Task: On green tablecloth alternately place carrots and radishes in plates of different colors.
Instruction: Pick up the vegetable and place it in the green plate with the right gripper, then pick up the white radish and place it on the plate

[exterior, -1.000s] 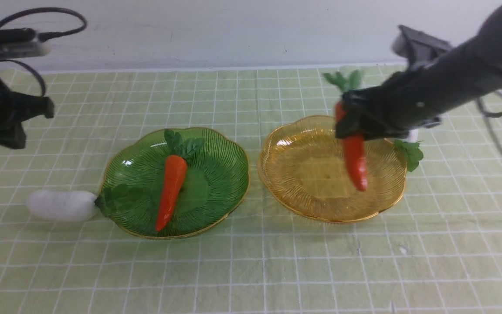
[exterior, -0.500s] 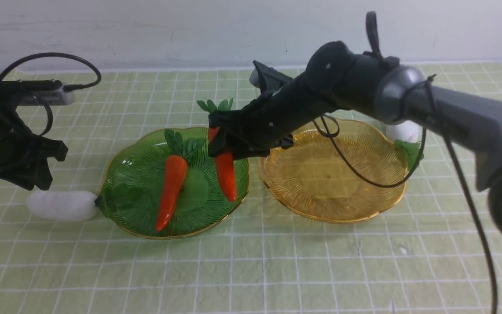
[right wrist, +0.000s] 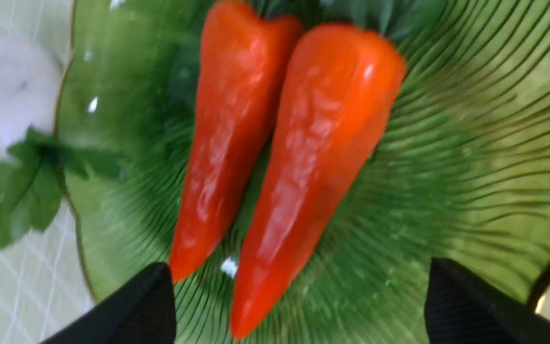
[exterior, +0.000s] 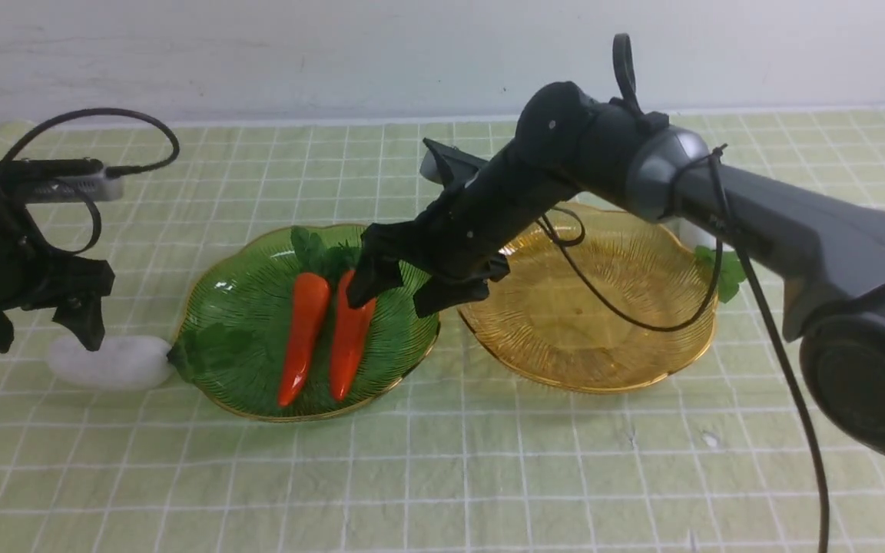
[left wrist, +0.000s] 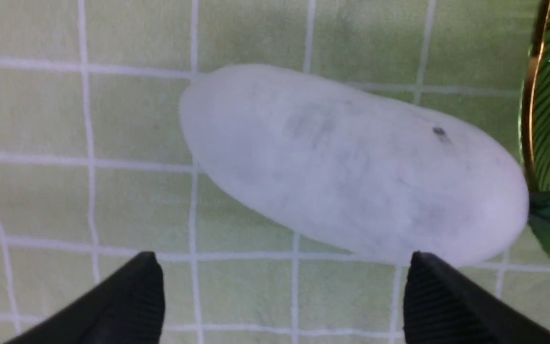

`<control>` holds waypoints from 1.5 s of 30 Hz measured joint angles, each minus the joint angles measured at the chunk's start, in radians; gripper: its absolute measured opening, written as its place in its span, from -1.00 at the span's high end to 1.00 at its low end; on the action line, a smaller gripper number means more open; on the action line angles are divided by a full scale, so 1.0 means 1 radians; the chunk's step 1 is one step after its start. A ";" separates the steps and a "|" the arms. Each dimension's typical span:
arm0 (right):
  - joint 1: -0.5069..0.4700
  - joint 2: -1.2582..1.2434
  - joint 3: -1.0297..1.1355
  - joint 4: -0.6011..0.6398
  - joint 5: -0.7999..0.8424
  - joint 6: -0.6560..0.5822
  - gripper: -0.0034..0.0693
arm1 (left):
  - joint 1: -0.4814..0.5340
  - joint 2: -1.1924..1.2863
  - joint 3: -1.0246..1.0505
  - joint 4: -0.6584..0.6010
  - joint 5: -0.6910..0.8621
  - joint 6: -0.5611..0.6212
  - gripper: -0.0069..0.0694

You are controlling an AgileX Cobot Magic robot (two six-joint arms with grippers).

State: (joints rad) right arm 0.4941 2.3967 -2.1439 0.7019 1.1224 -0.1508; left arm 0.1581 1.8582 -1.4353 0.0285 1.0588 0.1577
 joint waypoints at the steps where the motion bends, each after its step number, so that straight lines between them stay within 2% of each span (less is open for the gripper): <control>1: 0.000 0.000 -0.021 0.000 0.041 -0.012 -0.89 | -0.011 0.008 0.000 0.003 -0.020 0.094 -0.74; 2: 0.000 0.000 -0.040 0.000 0.067 -0.017 -0.89 | -0.022 0.016 0.000 0.003 -0.029 0.181 -0.71; 3: 0.000 0.000 -0.044 -0.001 0.071 -0.018 -0.89 | -0.025 0.017 0.000 0.003 -0.031 0.195 -0.70; 5: 0.000 0.000 -0.096 -0.003 0.100 -0.022 -0.89 | -0.044 0.027 0.000 0.002 -0.036 0.381 -0.61; 6: 0.000 0.000 -0.100 -0.006 0.100 -0.022 -0.89 | -0.046 0.027 0.000 0.001 -0.036 0.409 -0.61; 8: 0.001 0.000 -0.136 -0.017 0.105 -0.020 -0.87 | -0.054 0.029 0.000 0.000 -0.033 0.583 -0.54; 9: 0.001 0.000 -0.141 -0.017 0.106 -0.018 -0.86 | -0.054 0.029 0.000 0.000 -0.025 0.625 -0.53; 19: 0.001 0.000 -0.142 -0.018 0.114 -0.016 -0.76 | -0.060 0.070 0.000 -0.041 -0.023 0.920 -0.53; 26: 0.001 0.000 -0.143 -0.018 0.114 -0.016 -0.72 | -0.060 0.100 -0.001 -0.041 -0.097 1.033 -0.53; 31: 0.001 0.000 -0.143 -0.018 0.114 -0.016 -0.72 | -0.061 0.136 -0.005 -0.039 -0.123 1.045 -0.53; 34: 0.001 0.000 -0.143 -0.023 0.115 -0.016 -0.72 | -0.061 0.141 -0.007 -0.039 -0.136 1.007 -0.43; 37: -0.001 -0.005 -0.143 -0.061 0.115 -0.004 -0.69 | -0.062 0.141 -0.007 -0.028 -0.157 0.857 -0.41; 39: -0.009 -0.024 -0.143 -0.118 0.119 0.019 -0.63 | -0.063 0.137 -0.007 0.022 -0.170 0.688 -0.41; 45: -0.077 -0.144 -0.143 -0.292 0.125 0.066 -0.26 | -0.063 0.079 -0.003 0.205 -0.176 0.379 -0.40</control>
State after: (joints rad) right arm 0.4175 2.2530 -2.2870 0.4103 1.2474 -0.0850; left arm 0.0954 1.9375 -1.4379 0.2331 0.8824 0.5368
